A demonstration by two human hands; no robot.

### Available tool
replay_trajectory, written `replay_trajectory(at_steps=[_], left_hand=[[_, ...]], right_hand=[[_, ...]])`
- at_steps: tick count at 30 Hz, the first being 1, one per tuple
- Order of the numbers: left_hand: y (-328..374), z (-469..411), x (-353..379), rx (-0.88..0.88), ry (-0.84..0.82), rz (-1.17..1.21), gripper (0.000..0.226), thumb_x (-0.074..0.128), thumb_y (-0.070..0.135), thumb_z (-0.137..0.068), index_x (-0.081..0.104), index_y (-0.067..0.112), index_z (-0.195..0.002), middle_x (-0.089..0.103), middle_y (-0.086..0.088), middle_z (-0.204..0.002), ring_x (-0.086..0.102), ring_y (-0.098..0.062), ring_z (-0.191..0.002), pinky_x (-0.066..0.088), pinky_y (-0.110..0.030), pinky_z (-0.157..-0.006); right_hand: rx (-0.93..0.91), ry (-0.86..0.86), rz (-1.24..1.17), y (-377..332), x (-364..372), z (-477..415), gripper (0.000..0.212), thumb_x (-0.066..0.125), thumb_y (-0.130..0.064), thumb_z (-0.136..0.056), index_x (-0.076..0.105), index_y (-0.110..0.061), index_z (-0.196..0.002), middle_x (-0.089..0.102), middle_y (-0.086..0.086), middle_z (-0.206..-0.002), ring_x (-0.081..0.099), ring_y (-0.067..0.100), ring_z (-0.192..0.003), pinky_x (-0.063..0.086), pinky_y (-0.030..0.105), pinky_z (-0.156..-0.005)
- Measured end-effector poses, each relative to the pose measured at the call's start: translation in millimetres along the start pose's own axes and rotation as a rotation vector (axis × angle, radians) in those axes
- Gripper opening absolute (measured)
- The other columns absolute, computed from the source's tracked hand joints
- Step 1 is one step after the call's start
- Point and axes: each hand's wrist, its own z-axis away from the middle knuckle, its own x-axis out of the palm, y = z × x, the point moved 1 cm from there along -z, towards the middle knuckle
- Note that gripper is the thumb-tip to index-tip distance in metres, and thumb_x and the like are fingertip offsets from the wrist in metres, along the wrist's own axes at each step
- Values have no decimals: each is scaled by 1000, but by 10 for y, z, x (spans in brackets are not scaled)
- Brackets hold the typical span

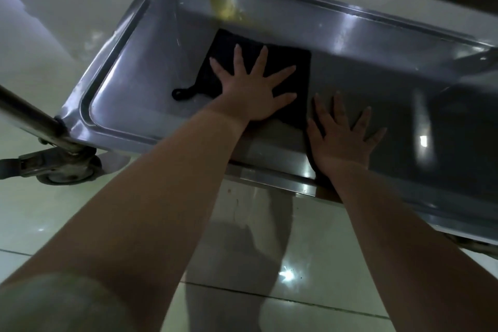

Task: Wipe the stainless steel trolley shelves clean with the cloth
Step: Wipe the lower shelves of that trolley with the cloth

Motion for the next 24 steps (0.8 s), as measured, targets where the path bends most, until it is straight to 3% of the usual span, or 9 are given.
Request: replay_trajectory(at_steps=[4, 8, 16, 21, 24], left_hand=[[106, -303, -129, -35, -32, -1, 69, 14, 85, -83, -8, 62, -145, -20, 6, -163, -24, -47, -143, -9, -82, -99], [5, 93, 13, 26, 28, -15, 67, 11, 84, -84, -8, 63, -144, -18, 6, -163, -22, -44, -144, -8, -80, -102], [-967, 1093, 172, -13, -18, -11, 70, 6, 90, -68, -16, 74, -133, -22, 16, -160, -23, -32, -147, -9, -71, -110], [-1019, 1138, 216, -35, 24, -31, 67, 8, 88, -74, -16, 72, -134, -20, 12, -162, -21, -36, -147, -8, -73, -109], [-1014, 1147, 223, -29, 50, -29, 66, 11, 85, -78, -14, 70, -137, -20, 11, -162, -21, -38, -146, -8, -74, -108]], right_hand=[[5, 12, -4, 0, 2, -29, 53, 14, -64, -97, 0, -57, -148, -8, -19, -162, -17, 40, -147, -12, 70, -109], [6, 16, -9, -2, -1, -20, 52, 16, -62, -98, 0, -58, -148, -7, -19, -163, -17, 41, -147, -11, 71, -109], [2, 29, 3, 1, 9, -11, 56, 14, -66, -95, -3, -58, -148, -9, -18, -162, -15, 41, -147, -11, 71, -110], [49, -4, 49, -42, -29, 24, 54, 9, -65, -96, -4, -57, -148, -8, -16, -163, -14, 42, -147, -15, 71, -108], [10, 47, -54, -230, -99, 11, 52, 21, -55, -101, 6, -51, -151, -5, -16, -163, -11, 42, -148, -11, 71, -109]])
